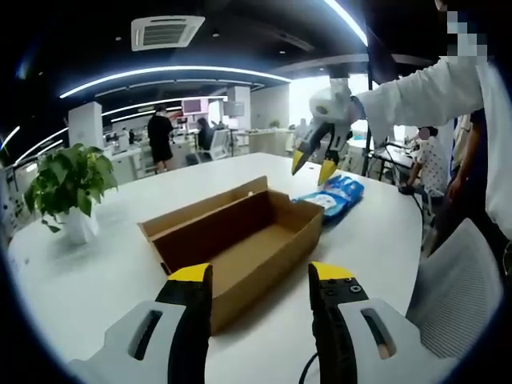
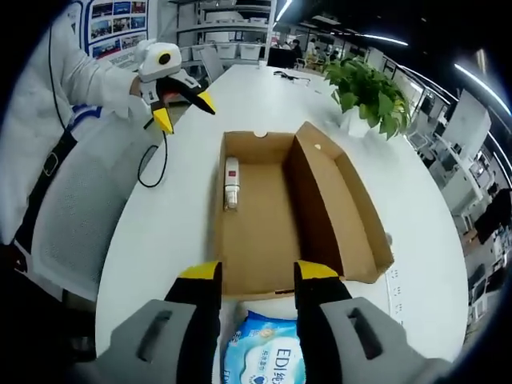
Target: Operate the shoe box by opening the lid, removing the specified soft item, and placing it in the target area until the item is outside and the box remains undamaged.
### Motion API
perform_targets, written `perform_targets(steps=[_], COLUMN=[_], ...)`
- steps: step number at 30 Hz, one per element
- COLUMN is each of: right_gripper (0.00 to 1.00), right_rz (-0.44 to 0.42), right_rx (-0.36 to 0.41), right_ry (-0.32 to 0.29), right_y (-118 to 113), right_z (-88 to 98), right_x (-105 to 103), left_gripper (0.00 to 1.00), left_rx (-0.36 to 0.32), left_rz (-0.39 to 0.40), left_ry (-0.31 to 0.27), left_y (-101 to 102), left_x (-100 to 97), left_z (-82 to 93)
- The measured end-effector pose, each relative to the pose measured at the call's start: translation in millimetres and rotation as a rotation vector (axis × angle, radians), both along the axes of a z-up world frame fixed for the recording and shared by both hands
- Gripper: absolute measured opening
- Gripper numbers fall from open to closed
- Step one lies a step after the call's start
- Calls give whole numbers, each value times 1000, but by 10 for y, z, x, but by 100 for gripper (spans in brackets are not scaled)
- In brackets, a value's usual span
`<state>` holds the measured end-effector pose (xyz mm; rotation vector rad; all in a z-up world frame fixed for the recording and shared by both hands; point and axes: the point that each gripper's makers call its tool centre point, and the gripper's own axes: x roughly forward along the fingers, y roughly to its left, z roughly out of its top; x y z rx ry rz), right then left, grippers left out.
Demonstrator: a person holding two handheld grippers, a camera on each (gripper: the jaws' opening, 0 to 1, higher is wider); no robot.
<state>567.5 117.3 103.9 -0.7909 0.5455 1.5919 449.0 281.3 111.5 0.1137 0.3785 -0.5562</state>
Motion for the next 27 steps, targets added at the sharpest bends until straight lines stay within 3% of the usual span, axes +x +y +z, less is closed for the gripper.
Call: perform_targets(steps=[14, 27], right_gripper=[37, 35], right_rz=[-77, -89], right_rx=[149, 169], right_ry=[97, 125], right_y=[381, 574], right_z=[-39, -135], right_x=[-206, -250], left_gripper=[49, 49], left_rx=[-11, -17], left_rz=[19, 25], left_ry=[-7, -1], left_y=[103, 169], left_x=[-24, -46], left_z=[30, -17])
